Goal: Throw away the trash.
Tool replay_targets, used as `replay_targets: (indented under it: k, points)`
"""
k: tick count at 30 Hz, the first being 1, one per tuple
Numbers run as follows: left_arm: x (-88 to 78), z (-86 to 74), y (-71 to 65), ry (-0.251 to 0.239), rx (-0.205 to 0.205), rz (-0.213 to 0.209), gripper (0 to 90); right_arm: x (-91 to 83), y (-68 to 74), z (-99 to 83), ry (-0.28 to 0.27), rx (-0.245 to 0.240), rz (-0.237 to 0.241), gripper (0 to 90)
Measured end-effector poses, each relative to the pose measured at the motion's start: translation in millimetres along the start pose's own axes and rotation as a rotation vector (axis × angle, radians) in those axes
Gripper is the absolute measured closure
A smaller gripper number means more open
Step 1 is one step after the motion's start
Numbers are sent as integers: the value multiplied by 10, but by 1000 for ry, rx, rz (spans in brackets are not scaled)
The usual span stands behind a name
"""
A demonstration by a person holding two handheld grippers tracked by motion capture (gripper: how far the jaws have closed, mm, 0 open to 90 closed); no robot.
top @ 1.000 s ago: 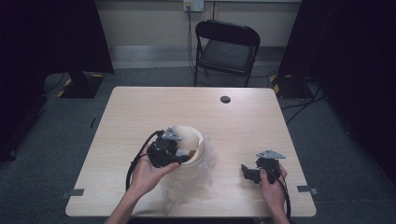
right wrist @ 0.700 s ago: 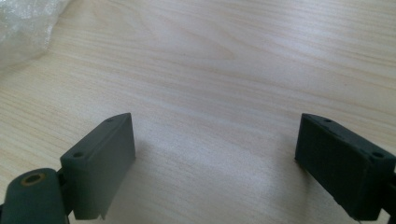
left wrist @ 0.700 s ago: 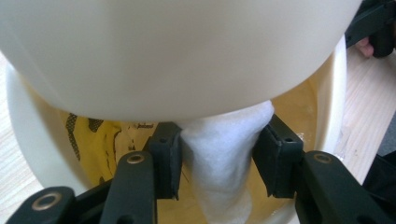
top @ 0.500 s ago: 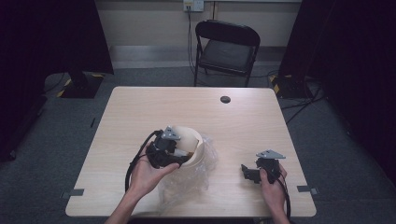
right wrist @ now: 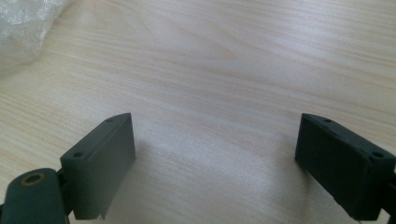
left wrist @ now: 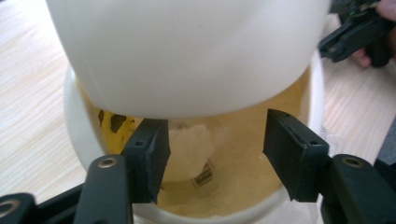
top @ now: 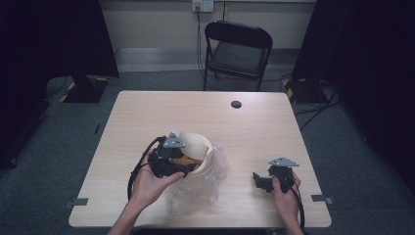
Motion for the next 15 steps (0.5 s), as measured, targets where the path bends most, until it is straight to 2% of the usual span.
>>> replay_targets:
  k: [2, 5, 6, 7, 10, 15]
  points:
    - [-24, -1, 8, -18, 2, 10, 374, 0, 0, 0, 0, 0, 0, 111]
    - [-143, -7, 51, -64, -12, -27, 366, 0, 0, 0, 0, 0, 0, 111]
    - [-143, -7, 51, -64, -12, -27, 365, 0, 0, 0, 0, 0, 0, 111]
    - [-175, -15, 61, -85, -9, -32, 359, 0, 0, 0, 0, 0, 0, 111]
    - [-252, -40, 80, -114, 0, -20, 336, -1, 1, 0, 1, 1, 0, 111]
    - [-384, -87, 136, -155, -12, -16, 295, 0, 0, 0, 0, 0, 0, 111]
Point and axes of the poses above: each handheld gripper's, and its own axes: x roughly forward along the jaws, z roughly out of its top, y roughly to its left, the point moved 5 cm from there along x, roughly forward along the jaws, and after that the axes turned 10 degrees about -z, right-handed, at the moved point
